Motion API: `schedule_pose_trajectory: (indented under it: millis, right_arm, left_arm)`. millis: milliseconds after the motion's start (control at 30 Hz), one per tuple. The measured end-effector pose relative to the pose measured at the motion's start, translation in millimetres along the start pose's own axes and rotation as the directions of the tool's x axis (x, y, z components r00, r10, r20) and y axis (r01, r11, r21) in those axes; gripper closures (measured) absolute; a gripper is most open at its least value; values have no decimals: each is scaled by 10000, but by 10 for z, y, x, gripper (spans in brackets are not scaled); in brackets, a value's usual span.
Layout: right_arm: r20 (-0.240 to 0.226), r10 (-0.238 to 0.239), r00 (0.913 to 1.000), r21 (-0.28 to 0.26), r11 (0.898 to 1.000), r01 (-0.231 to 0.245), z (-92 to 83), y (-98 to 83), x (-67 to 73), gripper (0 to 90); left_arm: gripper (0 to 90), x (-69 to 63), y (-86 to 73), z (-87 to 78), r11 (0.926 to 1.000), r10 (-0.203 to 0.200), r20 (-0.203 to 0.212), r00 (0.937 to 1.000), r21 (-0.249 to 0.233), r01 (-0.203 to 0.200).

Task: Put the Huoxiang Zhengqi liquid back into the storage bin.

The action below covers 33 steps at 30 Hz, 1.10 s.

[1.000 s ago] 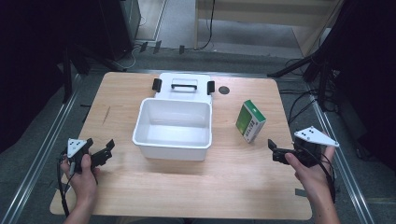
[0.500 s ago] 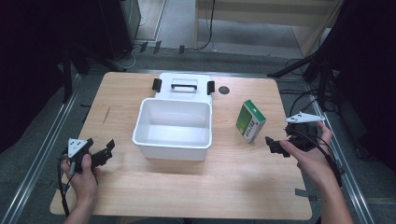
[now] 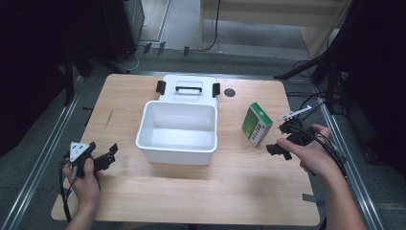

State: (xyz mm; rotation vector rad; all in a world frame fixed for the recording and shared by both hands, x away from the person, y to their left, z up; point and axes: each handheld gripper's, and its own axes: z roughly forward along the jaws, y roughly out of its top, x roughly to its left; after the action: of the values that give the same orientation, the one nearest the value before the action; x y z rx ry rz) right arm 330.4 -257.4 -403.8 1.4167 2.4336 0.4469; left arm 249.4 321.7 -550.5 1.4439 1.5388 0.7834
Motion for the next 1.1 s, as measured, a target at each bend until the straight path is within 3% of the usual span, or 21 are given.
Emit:
schedule_pose_trajectory:
  millis: [267,567,867,1100]
  right_arm:
    - [391,-319,9987,886,9957,283,16,189,36,73]
    - [334,-96,9994,1585,9873,42,34,447,14,157]
    - [402,-583,9975,1942,9797,494,83,631,15,267]
    - [403,-470,9981,2038,9783,379,134,782,-15,341]
  left_arm:
    - [148,-2,0,3,10000,11,8,10000,-1,-11]
    - [148,2,2,5,10000,-11,17,10000,41,11]
    - [148,3,3,7,10000,15,38,10000,59,-15]
    - [148,-1,5,9,9999,42,27,10000,93,-42]
